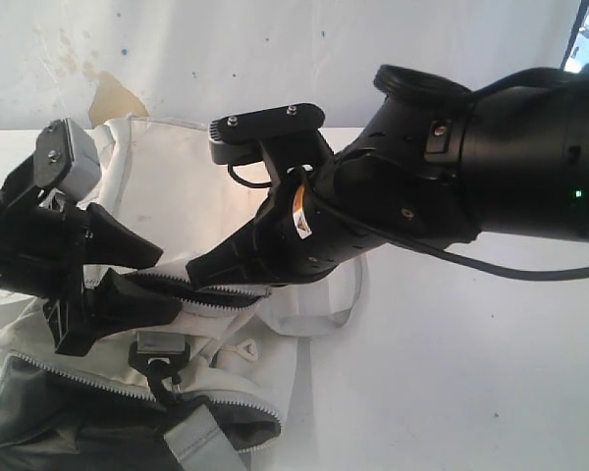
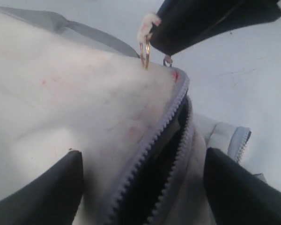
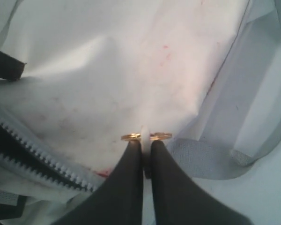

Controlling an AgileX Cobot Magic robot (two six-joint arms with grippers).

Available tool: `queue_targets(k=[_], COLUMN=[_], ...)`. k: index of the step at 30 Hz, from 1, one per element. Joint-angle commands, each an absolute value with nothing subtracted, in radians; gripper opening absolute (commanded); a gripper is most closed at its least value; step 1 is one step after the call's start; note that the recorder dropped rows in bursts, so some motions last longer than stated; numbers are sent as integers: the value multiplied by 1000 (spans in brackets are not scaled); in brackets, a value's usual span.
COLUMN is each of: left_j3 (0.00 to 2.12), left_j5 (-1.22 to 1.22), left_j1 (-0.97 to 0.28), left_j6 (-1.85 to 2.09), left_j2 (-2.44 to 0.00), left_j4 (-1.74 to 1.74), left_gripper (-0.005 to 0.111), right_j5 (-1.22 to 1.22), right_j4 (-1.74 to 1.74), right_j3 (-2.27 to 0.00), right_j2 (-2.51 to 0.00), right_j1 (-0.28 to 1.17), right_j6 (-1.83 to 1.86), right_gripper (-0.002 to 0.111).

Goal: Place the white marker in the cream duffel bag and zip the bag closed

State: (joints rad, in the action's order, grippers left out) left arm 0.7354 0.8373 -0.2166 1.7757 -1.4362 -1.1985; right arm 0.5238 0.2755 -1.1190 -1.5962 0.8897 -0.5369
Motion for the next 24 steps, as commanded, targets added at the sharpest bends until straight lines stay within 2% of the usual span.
queue_targets(k=[1,10,11,18,24], left_j3=[730,730,730,730,730], left_j5=[818,842,866,962,899], left_j1=[-223,-223,-223,-221,-221], left_j6=[1748,1741,1741,1669,1594], left_j2=[-1454,-1455,-1455,-1453,-1453], left_j4=[-1192,-1102,-1107,-1167,-1116], left_gripper=[69,17,0,0,0], right_j5=[508,495,495,490,483], right_j4=[277,277,277,289,316], right_j3=[-1116,-1116,-1116,-1116,-1116], right_j2=[-1584,-1584,-1584,-1584,-1584], right_j1=[886,886,886,841,741], right_j6=[-544,-544,-544,-553,-553], right_gripper=[0,0,0,0,0])
